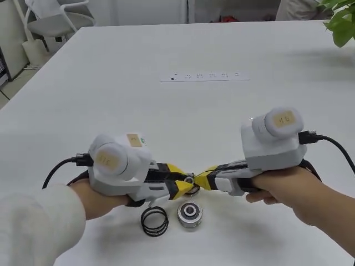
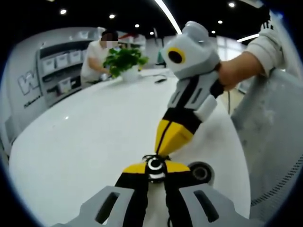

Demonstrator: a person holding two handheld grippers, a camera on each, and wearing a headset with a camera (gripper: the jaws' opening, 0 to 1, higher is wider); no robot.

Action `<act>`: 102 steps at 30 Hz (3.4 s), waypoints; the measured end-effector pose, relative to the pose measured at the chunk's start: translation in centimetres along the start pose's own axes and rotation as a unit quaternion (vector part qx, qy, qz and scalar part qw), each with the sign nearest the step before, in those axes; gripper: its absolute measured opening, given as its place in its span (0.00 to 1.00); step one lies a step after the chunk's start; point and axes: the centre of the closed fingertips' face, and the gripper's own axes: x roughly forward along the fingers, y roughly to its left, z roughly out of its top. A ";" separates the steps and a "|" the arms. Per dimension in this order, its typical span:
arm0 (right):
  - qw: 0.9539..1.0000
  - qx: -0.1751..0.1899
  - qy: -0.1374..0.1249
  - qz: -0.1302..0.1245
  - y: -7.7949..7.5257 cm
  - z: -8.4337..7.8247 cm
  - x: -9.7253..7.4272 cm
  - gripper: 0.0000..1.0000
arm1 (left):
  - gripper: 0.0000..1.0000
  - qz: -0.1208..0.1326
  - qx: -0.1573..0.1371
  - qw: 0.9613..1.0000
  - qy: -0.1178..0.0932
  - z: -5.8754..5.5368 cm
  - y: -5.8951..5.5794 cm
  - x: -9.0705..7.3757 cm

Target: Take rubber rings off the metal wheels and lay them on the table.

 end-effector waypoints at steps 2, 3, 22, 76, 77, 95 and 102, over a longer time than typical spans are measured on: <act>1.000 -0.019 -0.012 0.009 0.7 0.7 0.1 0.00 | 0.13 0.000 0.000 1.000 0.000 0.0 0.0 0.0; 1.000 -0.008 -0.019 0.009 0.7 1.2 0.2 0.00 | 0.13 0.000 -0.001 1.000 0.000 0.0 0.0 0.0; 0.999 0.025 -0.035 -0.007 -0.2 1.9 -1.1 0.00 | 0.34 -0.024 -0.017 1.000 0.009 1.7 -0.2 -2.7; 0.995 0.040 0.000 0.093 7.9 1.1 1.5 0.00 | 0.80 0.148 -0.097 0.982 -0.071 -0.8 -2.7 -23.0; 0.995 0.038 0.003 0.092 7.9 0.9 1.6 0.00 | 0.80 0.149 -0.100 0.981 -0.074 -0.8 -2.7 -23.1; 0.996 0.023 0.034 0.081 7.5 -1.1 2.4 0.00 | 0.78 0.155 -0.112 0.978 -0.079 -0.8 -2.5 -22.8; 0.995 0.036 0.034 0.087 7.7 -1.0 2.4 0.00 | 0.78 0.158 -0.114 0.977 -0.080 -0.9 -2.3 -23.0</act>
